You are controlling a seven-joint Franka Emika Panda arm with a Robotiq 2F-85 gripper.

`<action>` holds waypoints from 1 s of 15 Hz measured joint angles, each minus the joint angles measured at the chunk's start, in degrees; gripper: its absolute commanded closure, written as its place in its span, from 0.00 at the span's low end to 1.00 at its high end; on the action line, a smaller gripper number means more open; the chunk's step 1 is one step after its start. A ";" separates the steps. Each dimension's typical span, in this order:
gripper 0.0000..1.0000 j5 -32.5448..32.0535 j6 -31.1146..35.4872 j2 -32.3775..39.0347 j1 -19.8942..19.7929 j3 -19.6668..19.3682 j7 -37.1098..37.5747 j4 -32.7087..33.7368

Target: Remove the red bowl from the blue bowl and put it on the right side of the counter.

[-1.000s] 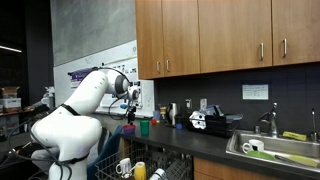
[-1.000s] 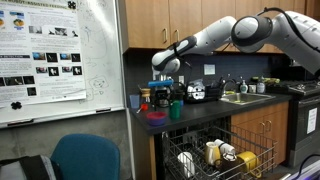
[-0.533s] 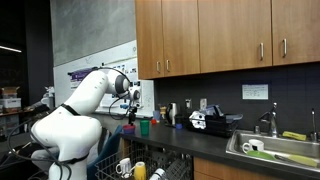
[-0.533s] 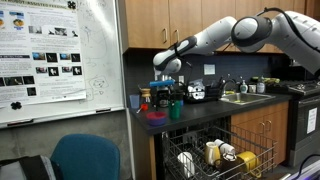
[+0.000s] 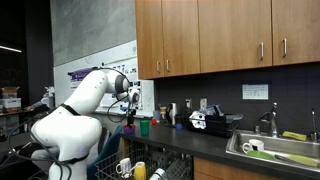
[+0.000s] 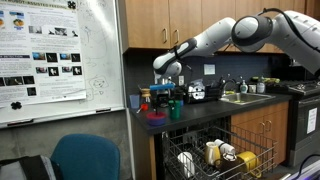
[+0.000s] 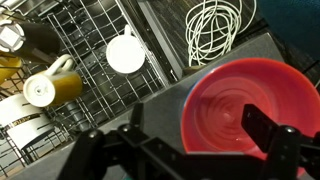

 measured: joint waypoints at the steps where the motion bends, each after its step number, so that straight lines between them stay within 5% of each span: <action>1: 0.03 0.23 0.48 -0.18 0.00 -0.01 0.03 -0.47; 8: 0.07 1.61 2.91 -2.67 -0.16 -0.40 0.25 -4.80; 13: 0.57 2.36 4.70 -5.15 -0.46 -0.43 0.35 -9.09; 15: 0.57 2.50 5.17 -5.90 -0.50 -0.43 0.35 -10.28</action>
